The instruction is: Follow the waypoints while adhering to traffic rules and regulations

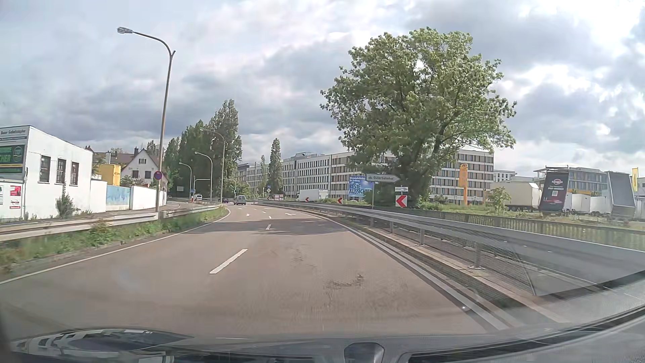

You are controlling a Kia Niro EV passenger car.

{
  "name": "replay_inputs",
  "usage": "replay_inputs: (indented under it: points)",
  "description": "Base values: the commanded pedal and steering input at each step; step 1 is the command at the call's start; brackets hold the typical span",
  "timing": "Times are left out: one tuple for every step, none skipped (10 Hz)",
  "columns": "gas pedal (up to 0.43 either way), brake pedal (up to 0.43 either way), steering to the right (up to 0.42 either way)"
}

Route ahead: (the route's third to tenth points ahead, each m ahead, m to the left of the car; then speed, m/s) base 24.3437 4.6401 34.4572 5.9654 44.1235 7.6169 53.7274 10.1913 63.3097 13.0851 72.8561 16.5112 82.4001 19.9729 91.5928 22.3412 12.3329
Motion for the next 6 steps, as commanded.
replay_inputs:
  points:
    - [0.079,0.000,-0.021]
    - [0.079,0.000,-0.022]
    - [0.079,0.000,-0.022]
    - [0.079,0.000,-0.022]
    - [0.079,0.000,-0.022]
    - [0.079,0.000,-0.022]
